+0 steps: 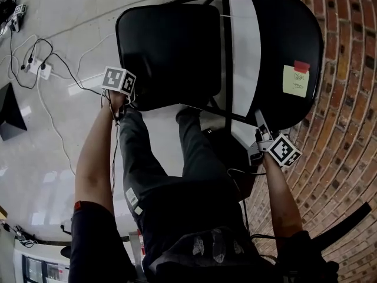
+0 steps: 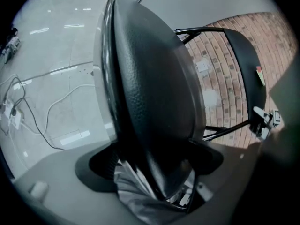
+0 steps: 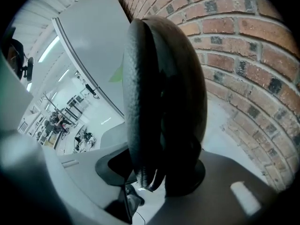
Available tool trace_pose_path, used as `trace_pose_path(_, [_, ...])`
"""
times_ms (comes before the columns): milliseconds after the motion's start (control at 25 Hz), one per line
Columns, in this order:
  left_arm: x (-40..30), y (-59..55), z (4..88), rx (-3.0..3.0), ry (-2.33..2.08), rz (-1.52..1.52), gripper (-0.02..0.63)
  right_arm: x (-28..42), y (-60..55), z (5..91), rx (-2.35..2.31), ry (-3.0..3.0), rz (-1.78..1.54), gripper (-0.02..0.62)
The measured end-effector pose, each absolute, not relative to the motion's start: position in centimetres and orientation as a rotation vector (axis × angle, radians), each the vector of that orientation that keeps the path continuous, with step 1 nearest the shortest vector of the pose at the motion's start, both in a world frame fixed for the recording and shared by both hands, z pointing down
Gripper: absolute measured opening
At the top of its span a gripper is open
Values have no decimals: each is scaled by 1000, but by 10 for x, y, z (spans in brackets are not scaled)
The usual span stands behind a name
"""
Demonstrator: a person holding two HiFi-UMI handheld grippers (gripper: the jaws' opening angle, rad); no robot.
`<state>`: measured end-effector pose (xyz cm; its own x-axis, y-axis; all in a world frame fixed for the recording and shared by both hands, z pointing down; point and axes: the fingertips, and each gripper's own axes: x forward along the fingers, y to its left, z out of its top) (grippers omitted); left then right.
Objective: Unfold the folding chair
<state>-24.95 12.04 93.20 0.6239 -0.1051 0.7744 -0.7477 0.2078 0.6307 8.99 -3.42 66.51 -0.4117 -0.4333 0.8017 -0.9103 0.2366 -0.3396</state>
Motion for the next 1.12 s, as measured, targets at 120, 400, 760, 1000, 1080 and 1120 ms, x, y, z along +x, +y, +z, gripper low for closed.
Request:
trace_pose_path(120, [-253, 125, 935, 1294, -829, 525, 456, 82, -29, 662, 1226, -1957, 1086, 168])
trace_pose_path(400, [-262, 129, 949, 1333, -844, 508, 457, 73, -19, 674, 1258, -1943, 1089, 170])
trace_pose_path(760, [-269, 141, 946, 1281, -877, 503, 460, 73, -17, 688, 1224, -1886, 1019, 219])
trace_pose_path(1000, [-276, 155, 930, 1266, -879, 568, 451, 95, -8, 689, 1175, -1791, 885, 354])
trace_pose_path(1080, [-284, 162, 921, 1245, -897, 579, 449, 101, -8, 685, 1174, -1784, 879, 388])
trace_pose_path(1120, [-286, 163, 914, 1233, -899, 576, 449, 105, -7, 681, 1172, -1781, 877, 391])
